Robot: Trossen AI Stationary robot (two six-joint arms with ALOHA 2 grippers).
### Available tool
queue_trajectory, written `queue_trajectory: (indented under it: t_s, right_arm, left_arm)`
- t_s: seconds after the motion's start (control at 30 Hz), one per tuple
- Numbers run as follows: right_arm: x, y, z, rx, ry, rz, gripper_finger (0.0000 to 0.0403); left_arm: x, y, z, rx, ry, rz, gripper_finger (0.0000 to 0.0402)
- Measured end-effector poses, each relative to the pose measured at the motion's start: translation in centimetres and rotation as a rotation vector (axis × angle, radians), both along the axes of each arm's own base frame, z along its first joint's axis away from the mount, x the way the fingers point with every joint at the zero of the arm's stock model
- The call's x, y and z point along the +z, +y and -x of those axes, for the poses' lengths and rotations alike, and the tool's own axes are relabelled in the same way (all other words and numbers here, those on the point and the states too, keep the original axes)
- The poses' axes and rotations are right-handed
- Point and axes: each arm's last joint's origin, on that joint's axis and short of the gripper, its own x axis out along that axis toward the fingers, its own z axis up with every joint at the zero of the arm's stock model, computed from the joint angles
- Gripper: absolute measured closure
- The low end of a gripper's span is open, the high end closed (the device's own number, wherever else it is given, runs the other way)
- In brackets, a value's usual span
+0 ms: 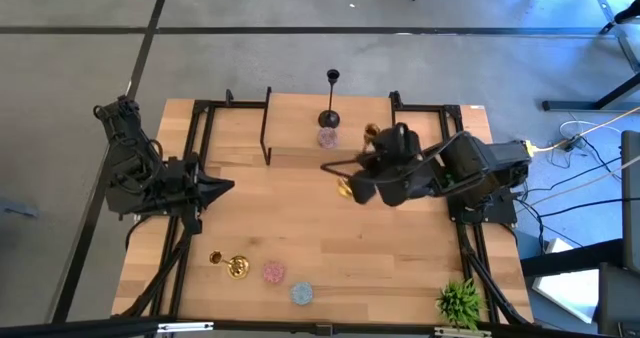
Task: Pick & Place candle stick holders
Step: Put the gold candle holder on the shelf
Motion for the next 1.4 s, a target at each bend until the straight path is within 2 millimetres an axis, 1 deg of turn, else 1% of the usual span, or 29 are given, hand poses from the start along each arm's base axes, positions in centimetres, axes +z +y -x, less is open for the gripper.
queue_trajectory:
  t_s: [0.07,0.13,0.2,0.3,0.4,0.47,0.6,0.77,0.87,1.03,1.17,1.23,1.3,1.4]
  right_arm:
    - [-0.5,0.1,0.3,0.056,0.086,-0.045,0.0379]
    - [-0.6,0.2,0.2,0.142,0.126,-0.005,0.0379]
    - [-0.5,0.1,0.4,0.153,0.142,0.039,0.0379]
    - [-0.3,-1.5,0.2,0.121,0.157,0.120,0.0379]
    - [-0.1,-4.0,-0.2,0.064,0.192,0.206,0.0379]
    - [0.2,-5.9,0.0,0.054,0.231,0.248,0.0379]
    - [0.5,-10.5,0.1,0.015,0.340,0.322,0.0379]
    - [1.0,-16.0,1.4,-0.017,0.449,0.351,0.0379]
    - [1.6,-18.7,1.8,0.008,0.426,0.356,0.0379]
    - [3.3,-22.1,2.8,0.058,0.284,0.389,0.0379]
    - [3.7,-24.6,3.6,0.065,0.221,0.387,0.0379]
    - [3.7,-25.6,3.9,0.073,0.191,0.369,0.0379]
    - [3.5,-26.4,3.7,0.107,0.159,0.361,0.0379]
    - [2.1,-27.5,3.0,0.173,0.154,0.347,0.0379]
  left_arm:
    - [0.0,0.1,0.0,0.033,-0.004,-0.003,0.0399]
    - [0.0,0.2,0.1,0.079,-0.009,-0.009,0.0400]
    - [0.0,0.5,0.1,0.144,-0.014,-0.017,0.0401]
    - [0.1,1.2,0.0,0.243,-0.024,-0.019,0.0399]
    - [0.2,2.1,-0.4,0.319,-0.034,-0.001,0.0400]
    - [0.2,2.7,-0.8,0.374,-0.040,0.010,0.0401]
    - [0.2,3.8,-1.5,0.477,-0.056,0.034,0.0399]
    - [0.2,5.0,-2.2,0.581,-0.068,0.050,0.0400]
    - [0.1,5.4,-2.6,0.618,-0.066,0.045,0.0399]
    - [-0.2,5.6,-3.3,0.657,-0.060,0.040,0.0400]
    - [-0.3,5.7,-3.5,0.654,-0.051,0.033,0.0399]
    - [-0.3,5.7,-3.6,0.656,-0.053,0.037,0.0400]
    - [-0.3,5.8,-3.6,0.659,-0.053,0.037,0.0400]
    - [-0.2,5.8,-3.5,0.658,-0.048,0.029,0.0399]
